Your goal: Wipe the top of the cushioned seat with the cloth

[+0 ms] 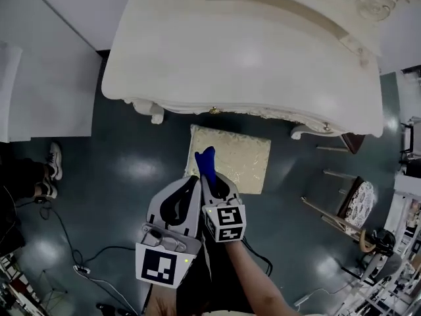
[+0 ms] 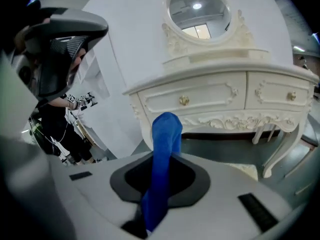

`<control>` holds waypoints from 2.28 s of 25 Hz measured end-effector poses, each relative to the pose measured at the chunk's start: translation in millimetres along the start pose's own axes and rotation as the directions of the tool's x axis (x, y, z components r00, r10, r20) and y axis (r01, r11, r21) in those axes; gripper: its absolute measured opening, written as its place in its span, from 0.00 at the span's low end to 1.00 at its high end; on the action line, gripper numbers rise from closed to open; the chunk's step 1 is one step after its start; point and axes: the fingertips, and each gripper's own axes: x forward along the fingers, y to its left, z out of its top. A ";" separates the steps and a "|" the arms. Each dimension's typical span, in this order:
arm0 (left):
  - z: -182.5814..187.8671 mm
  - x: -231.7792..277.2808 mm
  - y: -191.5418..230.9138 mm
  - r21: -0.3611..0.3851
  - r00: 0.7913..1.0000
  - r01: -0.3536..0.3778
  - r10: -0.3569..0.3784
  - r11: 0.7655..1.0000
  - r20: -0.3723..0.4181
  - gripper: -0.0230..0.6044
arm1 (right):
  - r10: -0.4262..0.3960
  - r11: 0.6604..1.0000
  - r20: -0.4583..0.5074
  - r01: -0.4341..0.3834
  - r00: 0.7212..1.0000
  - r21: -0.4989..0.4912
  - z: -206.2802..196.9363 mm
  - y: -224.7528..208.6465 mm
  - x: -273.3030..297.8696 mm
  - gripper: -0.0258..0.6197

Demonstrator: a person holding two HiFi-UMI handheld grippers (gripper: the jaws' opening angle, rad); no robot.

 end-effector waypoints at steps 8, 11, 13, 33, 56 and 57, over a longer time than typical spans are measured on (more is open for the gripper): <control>73.8 -2.8 -49.5 0.011 0.987 0.143 -0.143 0.990 0.067 0.03 | 0.007 1.000 0.168 -0.005 0.986 -0.014 99.0 -3.4 -91.8 0.14; 101.1 -10.1 -56.3 0.050 0.982 0.171 -0.175 0.984 0.077 0.03 | 0.010 0.999 0.228 -0.002 0.974 -0.032 133.2 -6.8 -128.3 0.14; 123.1 -18.6 -53.3 0.057 0.977 0.172 -0.178 0.983 0.116 0.03 | 0.014 0.999 0.259 -0.002 0.966 -0.047 151.6 -6.7 -154.7 0.14; 264.8 -52.1 -117.3 0.238 0.816 0.369 -0.436 0.898 0.380 0.03 | -0.010 0.997 0.401 0.041 0.916 -0.070 195.5 3.2 -282.9 0.14; 307.1 -157.3 -83.8 0.582 0.934 0.126 -0.294 0.803 0.203 0.03 | -0.053 0.993 0.460 0.096 0.886 -0.071 187.9 0.7 -331.9 0.14; 307.7 -157.1 -80.8 0.558 0.931 0.118 -0.287 0.822 0.224 0.03 | -0.053 0.993 0.459 0.095 0.887 -0.071 188.2 1.7 -332.3 0.14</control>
